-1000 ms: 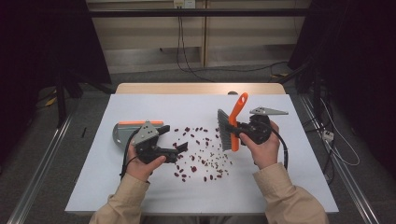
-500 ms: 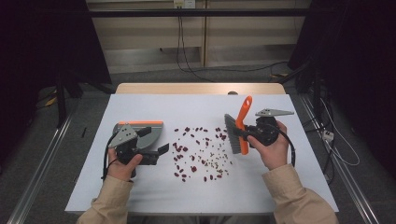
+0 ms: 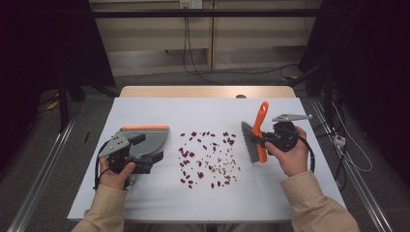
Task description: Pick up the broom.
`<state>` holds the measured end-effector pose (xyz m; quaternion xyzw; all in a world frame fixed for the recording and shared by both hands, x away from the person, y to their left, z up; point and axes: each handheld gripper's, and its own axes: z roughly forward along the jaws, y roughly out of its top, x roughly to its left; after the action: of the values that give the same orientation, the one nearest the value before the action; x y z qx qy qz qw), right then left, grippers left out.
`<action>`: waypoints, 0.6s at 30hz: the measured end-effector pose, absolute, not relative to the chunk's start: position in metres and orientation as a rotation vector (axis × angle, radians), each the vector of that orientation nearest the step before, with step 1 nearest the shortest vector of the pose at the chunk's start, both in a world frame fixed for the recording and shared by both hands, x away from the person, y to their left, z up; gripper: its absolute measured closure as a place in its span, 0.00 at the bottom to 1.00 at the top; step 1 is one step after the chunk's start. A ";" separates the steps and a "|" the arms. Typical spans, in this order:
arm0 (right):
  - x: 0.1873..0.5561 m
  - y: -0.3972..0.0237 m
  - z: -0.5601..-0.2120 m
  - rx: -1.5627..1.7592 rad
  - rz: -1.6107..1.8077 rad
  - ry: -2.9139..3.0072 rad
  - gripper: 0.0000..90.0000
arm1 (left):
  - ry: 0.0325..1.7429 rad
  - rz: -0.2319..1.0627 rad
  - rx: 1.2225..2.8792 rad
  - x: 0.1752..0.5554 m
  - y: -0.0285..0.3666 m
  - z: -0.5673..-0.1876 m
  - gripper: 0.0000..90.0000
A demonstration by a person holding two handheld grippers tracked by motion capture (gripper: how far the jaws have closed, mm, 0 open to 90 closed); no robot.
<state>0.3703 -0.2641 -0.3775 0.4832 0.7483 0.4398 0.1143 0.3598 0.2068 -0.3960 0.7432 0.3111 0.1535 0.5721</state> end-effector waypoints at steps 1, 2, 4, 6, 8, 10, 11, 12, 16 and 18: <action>0.370 -0.265 -0.378 1.419 1.281 2.198 0.77 | 0.735 0.360 1.743 0.359 0.209 -0.397 0.04; 0.370 -0.266 -0.378 1.428 1.272 2.202 0.77 | 0.734 0.362 1.744 0.359 0.211 -0.397 0.04; 0.371 -0.268 -0.379 1.436 1.249 2.207 0.77 | 0.746 0.364 1.736 0.358 0.215 -0.398 0.04; 0.371 -0.270 -0.379 1.440 1.215 2.216 0.77 | 0.752 0.370 1.734 0.357 0.219 -0.398 0.04; 0.371 -0.273 -0.379 1.440 1.202 2.227 0.77 | 0.757 0.371 1.733 0.356 0.223 -0.399 0.04; 0.372 -0.275 -0.379 1.452 1.183 2.235 0.77 | 0.765 0.375 1.732 0.356 0.226 -0.400 0.04; 0.372 -0.277 -0.379 1.454 1.174 2.237 0.77 | 0.766 0.377 1.735 0.355 0.228 -0.401 0.04; 0.372 -0.279 -0.379 1.458 1.165 2.236 0.77 | 0.765 0.379 1.738 0.355 0.229 -0.402 0.04; 0.373 -0.285 -0.377 1.486 1.125 2.244 0.77 | 0.772 0.379 1.741 0.354 0.232 -0.404 0.04; 0.374 -0.285 -0.378 1.495 1.103 2.247 0.77 | 0.776 0.380 1.739 0.354 0.233 -0.405 0.05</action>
<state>0.3742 -0.2850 -0.3783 0.5095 0.7657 0.3758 0.1130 0.3536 0.2330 -0.4049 0.7393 0.3300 0.1613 0.5644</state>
